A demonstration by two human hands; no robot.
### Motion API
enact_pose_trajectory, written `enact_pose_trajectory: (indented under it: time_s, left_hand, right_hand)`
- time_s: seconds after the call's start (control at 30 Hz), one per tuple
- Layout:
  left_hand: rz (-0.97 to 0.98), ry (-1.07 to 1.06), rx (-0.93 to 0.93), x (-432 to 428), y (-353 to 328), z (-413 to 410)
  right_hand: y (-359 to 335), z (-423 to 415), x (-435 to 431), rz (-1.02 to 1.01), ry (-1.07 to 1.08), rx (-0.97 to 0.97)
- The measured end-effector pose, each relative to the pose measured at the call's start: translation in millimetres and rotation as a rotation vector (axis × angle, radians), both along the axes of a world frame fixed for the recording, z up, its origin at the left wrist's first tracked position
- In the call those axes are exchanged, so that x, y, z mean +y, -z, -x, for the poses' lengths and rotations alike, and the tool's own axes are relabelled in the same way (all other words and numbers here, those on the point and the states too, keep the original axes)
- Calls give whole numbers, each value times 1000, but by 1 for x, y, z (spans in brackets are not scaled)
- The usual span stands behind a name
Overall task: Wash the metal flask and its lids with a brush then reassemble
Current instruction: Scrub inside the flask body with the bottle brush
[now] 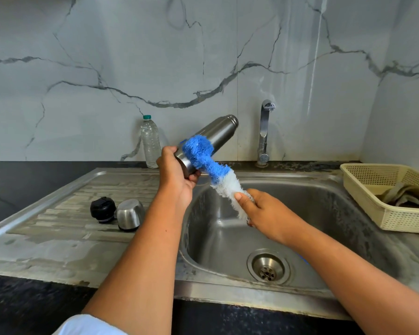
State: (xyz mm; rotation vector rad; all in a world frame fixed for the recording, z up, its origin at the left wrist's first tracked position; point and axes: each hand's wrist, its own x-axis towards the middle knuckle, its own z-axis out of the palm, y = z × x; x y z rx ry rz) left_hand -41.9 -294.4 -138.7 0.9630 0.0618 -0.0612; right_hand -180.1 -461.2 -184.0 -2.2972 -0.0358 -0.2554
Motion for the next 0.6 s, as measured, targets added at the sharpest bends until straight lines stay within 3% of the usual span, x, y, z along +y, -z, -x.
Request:
enact_pose_trajectory:
  time_s: [0.6]
  left_hand:
    - [39, -41, -1, -7, -2, 6]
  right_hand:
    - [-1, -1, 0, -24, 0, 37]
